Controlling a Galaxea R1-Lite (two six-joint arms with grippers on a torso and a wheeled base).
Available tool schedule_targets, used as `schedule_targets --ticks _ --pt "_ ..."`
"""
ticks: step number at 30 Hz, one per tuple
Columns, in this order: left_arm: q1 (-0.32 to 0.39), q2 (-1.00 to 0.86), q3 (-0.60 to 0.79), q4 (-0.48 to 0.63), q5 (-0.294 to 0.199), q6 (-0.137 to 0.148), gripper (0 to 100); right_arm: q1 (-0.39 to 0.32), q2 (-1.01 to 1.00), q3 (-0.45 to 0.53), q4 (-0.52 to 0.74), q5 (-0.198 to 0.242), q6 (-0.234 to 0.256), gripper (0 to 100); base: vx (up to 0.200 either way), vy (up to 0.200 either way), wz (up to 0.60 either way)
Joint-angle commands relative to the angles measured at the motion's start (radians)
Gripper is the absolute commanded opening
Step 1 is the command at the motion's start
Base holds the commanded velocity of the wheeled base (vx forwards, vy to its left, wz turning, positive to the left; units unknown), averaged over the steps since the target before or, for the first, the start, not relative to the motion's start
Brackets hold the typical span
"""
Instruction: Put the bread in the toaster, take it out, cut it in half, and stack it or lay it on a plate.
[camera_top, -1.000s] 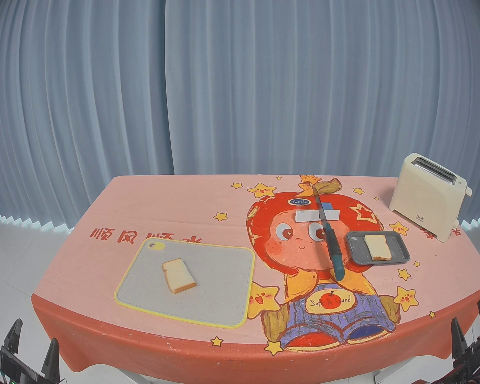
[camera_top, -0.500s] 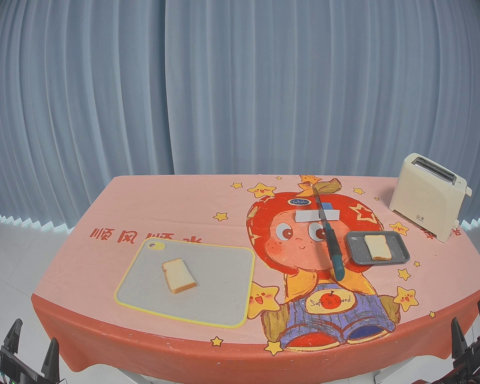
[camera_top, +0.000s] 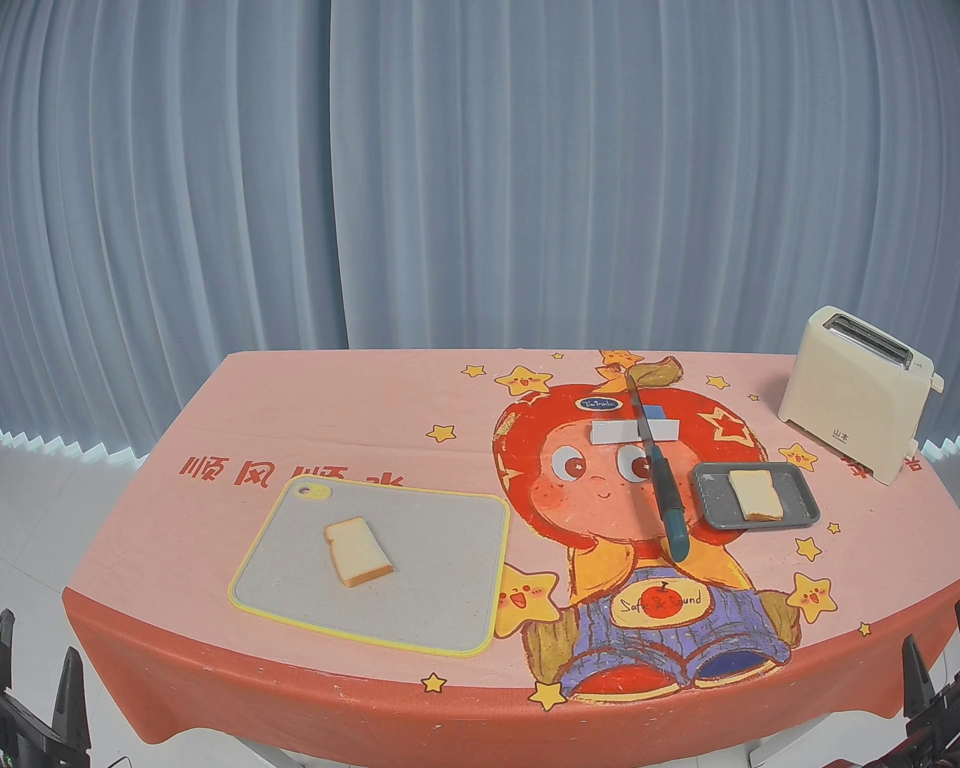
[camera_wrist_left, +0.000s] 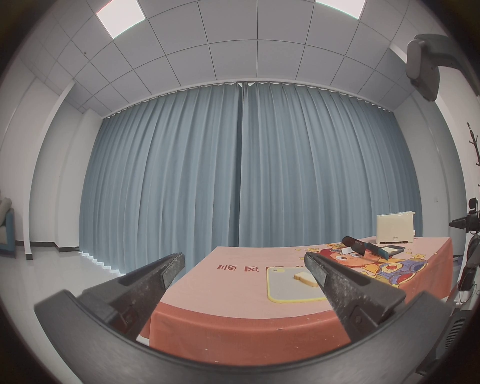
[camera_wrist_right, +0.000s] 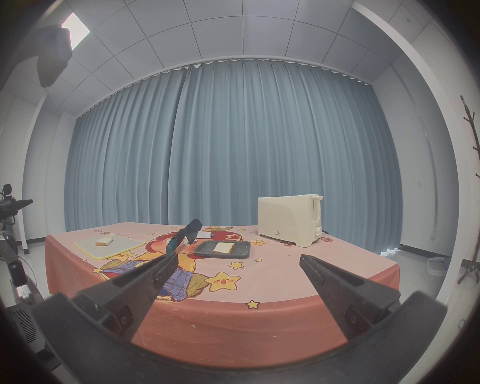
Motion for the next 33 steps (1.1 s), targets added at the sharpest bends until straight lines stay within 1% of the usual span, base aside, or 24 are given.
schedule_targets --ticks 1,6,14,17,21,23,25,31,33 --pt "-0.001 -0.016 0.018 -0.007 0.001 0.003 100 0.000 -0.016 0.018 -0.001 0.000 0.000 100 0.000 0.000 0.00" --pt "-0.001 -0.016 0.018 -0.079 -0.009 0.005 100 0.000 -0.016 0.018 -0.001 0.000 0.000 100 0.000 0.000 0.00" --pt "-0.001 -0.016 0.018 -0.080 -0.016 0.005 100 0.000 -0.016 0.018 -0.001 0.000 0.000 100 0.000 0.000 0.00" --pt "0.003 -0.016 0.018 -0.096 -0.029 0.005 100 0.000 -0.016 0.018 -0.001 0.000 0.000 100 0.000 0.000 0.00" --pt "0.003 0.028 0.018 -0.143 -0.030 0.006 100 0.000 -0.016 0.018 -0.001 0.000 0.000 100 0.000 0.000 0.00" --pt "0.003 0.079 0.018 -0.188 -0.033 0.018 100 0.000 -0.016 0.018 -0.001 0.000 0.000 100 0.000 0.000 0.00" --pt "0.003 0.119 0.018 -0.231 -0.033 0.021 100 0.000 -0.016 0.018 -0.001 0.000 0.000 100 0.000 0.000 0.00" --pt "0.004 0.225 0.018 -0.323 -0.035 0.025 100 0.000 -0.016 0.018 -0.001 0.000 0.000 100 0.000 0.000 0.00" --pt "0.004 0.257 0.018 -0.350 -0.036 0.035 100 0.000 -0.016 0.018 -0.001 0.000 0.000 100 0.000 0.000 0.00"
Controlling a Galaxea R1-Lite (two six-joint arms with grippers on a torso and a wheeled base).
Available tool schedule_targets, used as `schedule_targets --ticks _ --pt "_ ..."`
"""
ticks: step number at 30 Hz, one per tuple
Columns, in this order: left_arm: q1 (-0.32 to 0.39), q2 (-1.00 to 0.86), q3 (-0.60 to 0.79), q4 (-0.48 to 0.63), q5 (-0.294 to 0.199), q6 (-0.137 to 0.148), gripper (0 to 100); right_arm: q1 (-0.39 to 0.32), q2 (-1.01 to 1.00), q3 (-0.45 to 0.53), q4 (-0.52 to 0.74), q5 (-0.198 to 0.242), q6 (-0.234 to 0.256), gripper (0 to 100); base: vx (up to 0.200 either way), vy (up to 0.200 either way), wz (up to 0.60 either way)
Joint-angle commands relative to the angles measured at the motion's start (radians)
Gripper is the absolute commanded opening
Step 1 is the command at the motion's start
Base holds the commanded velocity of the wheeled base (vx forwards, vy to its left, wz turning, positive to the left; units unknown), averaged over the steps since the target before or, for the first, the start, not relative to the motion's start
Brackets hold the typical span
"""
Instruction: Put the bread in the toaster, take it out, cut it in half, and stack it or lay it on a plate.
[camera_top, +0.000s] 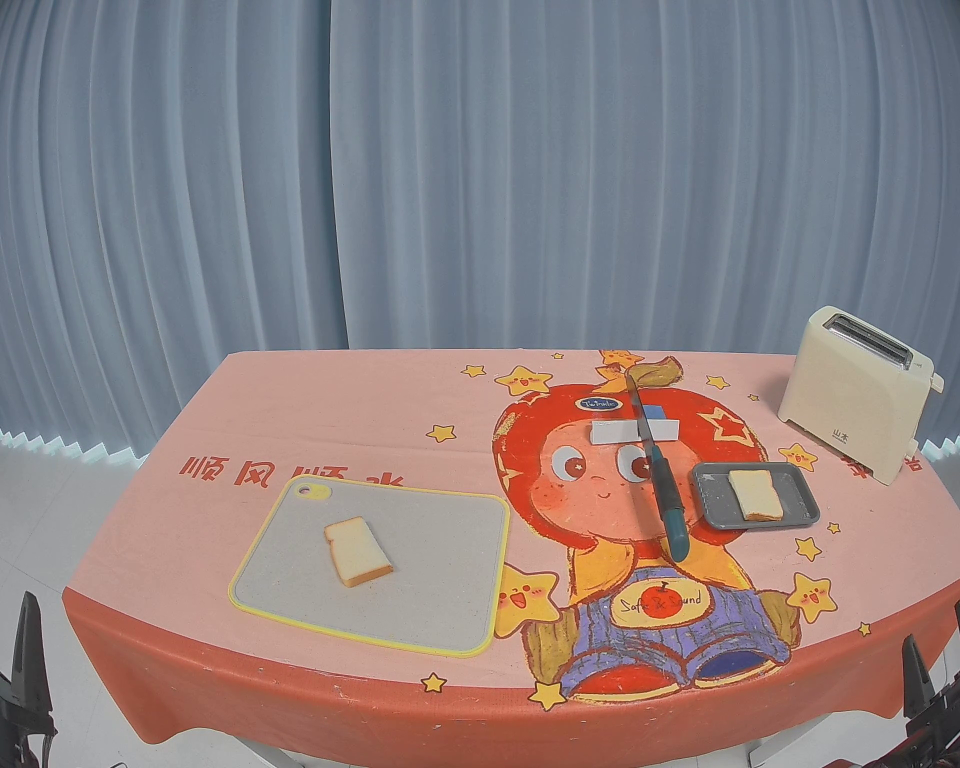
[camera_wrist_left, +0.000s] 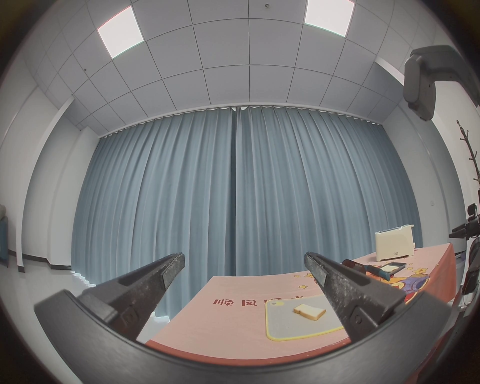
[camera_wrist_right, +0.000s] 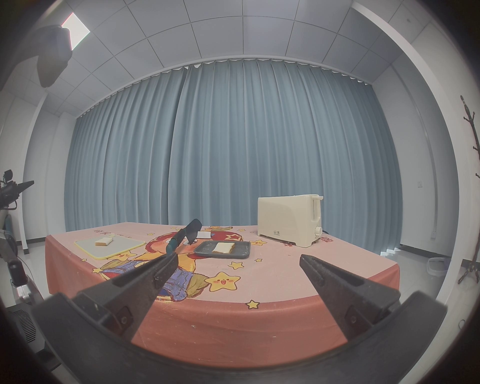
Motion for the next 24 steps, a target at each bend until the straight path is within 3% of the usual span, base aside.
schedule_targets --ticks 1,5,10,24 --pt "0.000 0.111 0.018 -0.044 -0.003 0.016 100 0.000 -0.016 0.018 -0.001 0.000 0.000 100 0.000 0.000 0.00" --pt "0.000 0.156 0.018 -0.079 -0.025 0.022 100 0.000 -0.016 0.018 -0.001 0.000 0.000 100 0.000 0.000 0.00" --pt "-0.003 0.183 0.018 -0.079 -0.035 0.050 100 0.000 -0.016 0.018 -0.001 0.000 0.000 100 0.000 0.000 0.00" --pt "-0.045 0.315 -0.030 -0.069 -0.039 0.049 100 0.000 -0.016 0.018 -0.001 0.000 0.000 100 0.000 0.000 0.00"
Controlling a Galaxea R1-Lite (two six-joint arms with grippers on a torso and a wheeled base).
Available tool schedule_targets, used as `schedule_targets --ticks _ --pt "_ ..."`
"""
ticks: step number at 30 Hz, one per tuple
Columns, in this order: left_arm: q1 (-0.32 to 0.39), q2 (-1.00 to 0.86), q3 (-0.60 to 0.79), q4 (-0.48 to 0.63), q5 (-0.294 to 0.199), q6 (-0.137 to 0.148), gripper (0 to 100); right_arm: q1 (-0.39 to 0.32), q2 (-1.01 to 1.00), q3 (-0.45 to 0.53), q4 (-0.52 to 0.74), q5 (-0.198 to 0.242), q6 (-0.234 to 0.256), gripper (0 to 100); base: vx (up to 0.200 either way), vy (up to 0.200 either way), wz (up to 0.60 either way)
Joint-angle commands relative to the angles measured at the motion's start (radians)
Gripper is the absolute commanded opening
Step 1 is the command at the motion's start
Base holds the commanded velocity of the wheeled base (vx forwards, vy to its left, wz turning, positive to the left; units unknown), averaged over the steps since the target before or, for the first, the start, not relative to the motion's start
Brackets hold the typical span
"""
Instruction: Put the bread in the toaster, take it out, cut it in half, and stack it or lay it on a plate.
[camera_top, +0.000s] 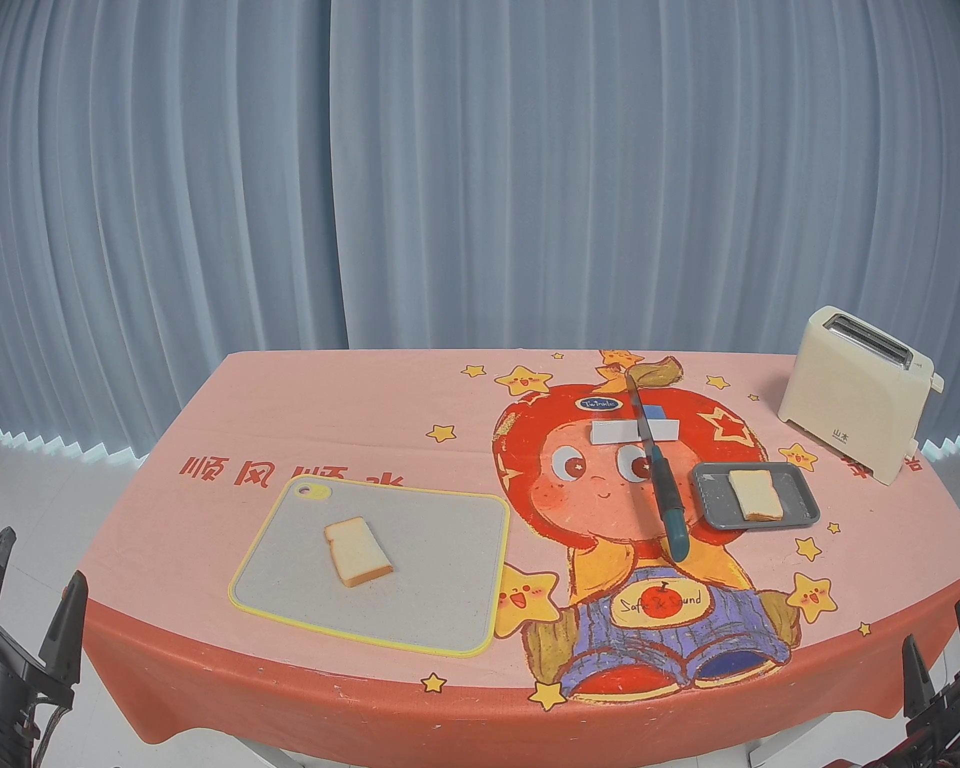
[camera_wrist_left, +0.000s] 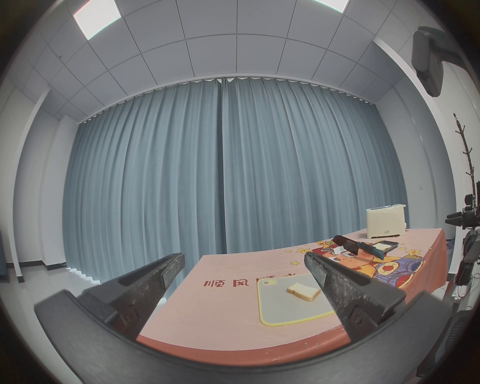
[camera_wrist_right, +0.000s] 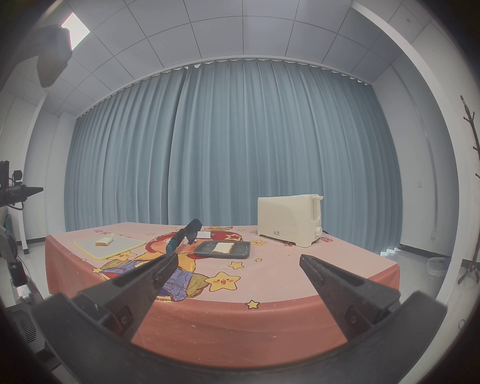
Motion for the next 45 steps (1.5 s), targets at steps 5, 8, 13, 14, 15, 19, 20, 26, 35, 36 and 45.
schedule_targets --ticks 5,8,13,14,15,19,20,26,35,36,45 --pt "-0.021 0.082 -0.012 0.003 -0.041 -0.008 100 0.001 -0.016 0.018 0.000 0.000 0.000 100 0.000 0.000 0.00" --pt "-0.022 0.125 -0.044 0.000 -0.042 -0.008 100 0.001 -0.016 0.018 0.000 0.000 0.000 100 0.000 0.000 0.00" --pt "-0.027 0.200 -0.081 -0.008 -0.045 0.004 100 0.001 -0.016 0.018 0.000 0.000 0.000 100 0.000 0.000 0.00" --pt "-0.027 0.210 -0.084 -0.008 -0.045 0.011 100 0.001 -0.016 0.018 0.000 0.000 0.000 100 0.000 0.000 0.00" --pt "-0.027 0.225 -0.087 -0.008 -0.047 0.017 100 0.001 -0.016 0.018 0.000 0.000 0.000 100 0.000 0.000 0.00" --pt "-0.029 0.268 -0.119 -0.013 -0.047 0.014 100 0.001 -0.016 0.018 0.000 0.000 0.000 100 0.000 0.000 0.00" --pt "-0.029 0.268 -0.119 -0.013 -0.047 0.014 100 0.001 -0.016 0.018 0.000 0.000 0.000 100 0.000 0.000 0.00" --pt "-0.024 0.323 -0.175 -0.037 -0.039 0.018 100 0.001 -0.016 0.018 0.000 0.000 0.000 100 0.000 0.000 0.00" --pt "-0.019 0.469 -0.161 -0.231 -0.034 0.015 100 0.001 -0.016 0.018 0.000 0.000 0.000 100 0.000 0.000 0.00" --pt "-0.016 0.497 -0.159 -0.275 -0.034 0.015 100 0.001 -0.016 0.018 0.000 0.000 0.000 100 0.000 0.000 0.00" --pt "0.036 0.529 -0.210 -0.194 -0.038 0.047 100 0.001 -0.016 0.018 0.000 0.000 0.000 100 0.000 0.000 0.00"
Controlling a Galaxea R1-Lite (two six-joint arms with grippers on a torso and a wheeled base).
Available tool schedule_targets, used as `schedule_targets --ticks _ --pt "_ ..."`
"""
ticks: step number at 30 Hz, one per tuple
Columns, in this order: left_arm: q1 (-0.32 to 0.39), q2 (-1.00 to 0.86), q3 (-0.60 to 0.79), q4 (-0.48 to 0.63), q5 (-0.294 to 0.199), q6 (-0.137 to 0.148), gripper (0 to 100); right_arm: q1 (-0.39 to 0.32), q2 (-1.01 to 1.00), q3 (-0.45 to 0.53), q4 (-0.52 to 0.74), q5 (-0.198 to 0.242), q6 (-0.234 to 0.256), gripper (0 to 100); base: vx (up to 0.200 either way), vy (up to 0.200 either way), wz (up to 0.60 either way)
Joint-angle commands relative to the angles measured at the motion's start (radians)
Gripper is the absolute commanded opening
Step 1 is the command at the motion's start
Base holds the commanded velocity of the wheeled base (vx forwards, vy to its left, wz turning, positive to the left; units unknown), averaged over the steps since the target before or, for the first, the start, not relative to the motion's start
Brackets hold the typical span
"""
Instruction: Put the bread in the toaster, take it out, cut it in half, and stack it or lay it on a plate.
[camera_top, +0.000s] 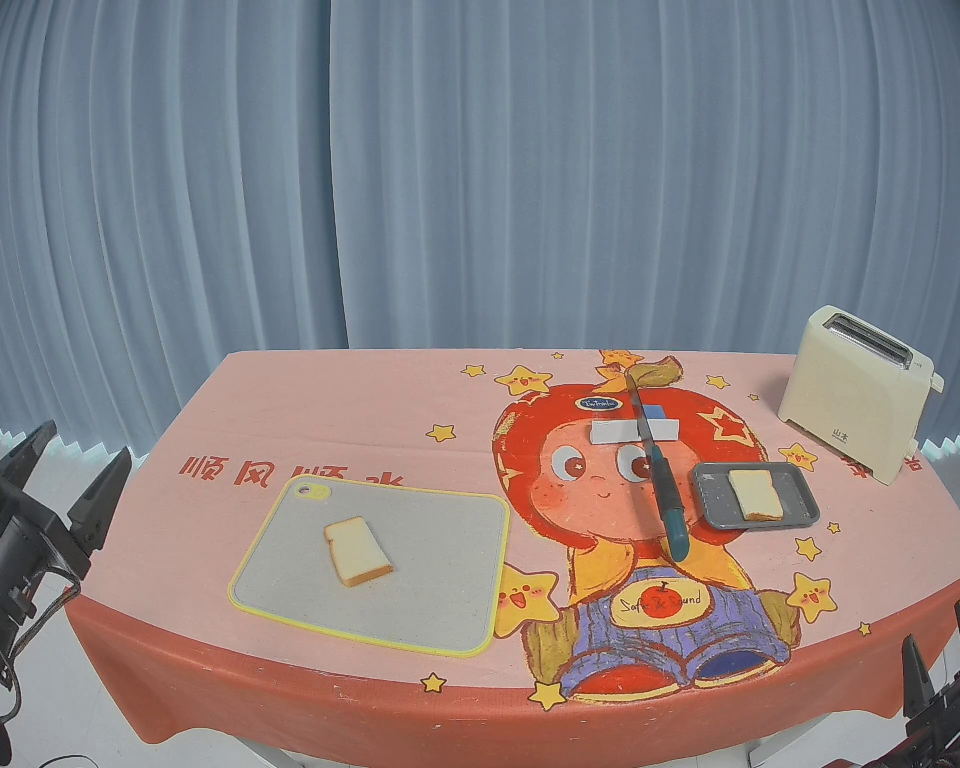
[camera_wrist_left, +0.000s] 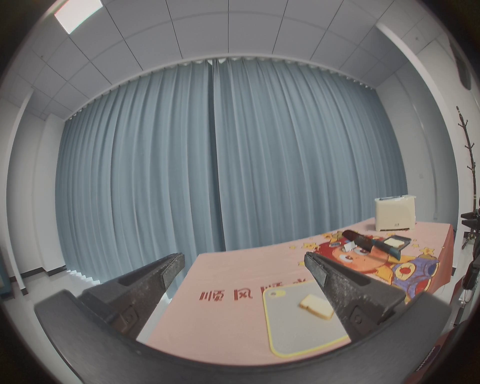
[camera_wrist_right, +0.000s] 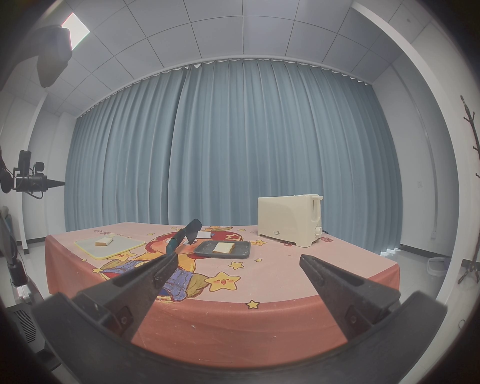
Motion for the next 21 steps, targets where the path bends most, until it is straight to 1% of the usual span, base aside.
schedule_targets --ticks 1,3,6,12,16,21 --pt "0.024 0.023 -0.048 0.082 -0.003 0.015 100 0.000 -0.016 0.018 -0.001 0.000 0.000 100 0.000 0.000 0.00" --pt "0.024 0.020 -0.065 0.131 -0.005 0.015 100 0.000 -0.016 0.018 -0.001 0.000 0.000 100 0.000 0.000 0.00" --pt "0.022 0.023 -0.074 0.166 -0.008 0.016 100 0.000 -0.016 0.018 -0.001 0.000 0.000 100 0.000 0.000 0.00" --pt "0.022 0.043 -0.100 0.172 -0.006 0.016 100 0.000 -0.016 0.018 -0.001 0.000 0.000 100 0.000 0.000 0.00" --pt "0.022 0.083 -0.166 0.171 -0.006 0.015 100 0.000 -0.016 0.018 -0.001 0.000 0.000 100 0.000 0.000 0.00" --pt "0.022 0.092 -0.189 0.172 -0.009 0.015 100 0.000 -0.016 0.018 -0.001 0.000 0.000 100 0.000 0.000 0.00"
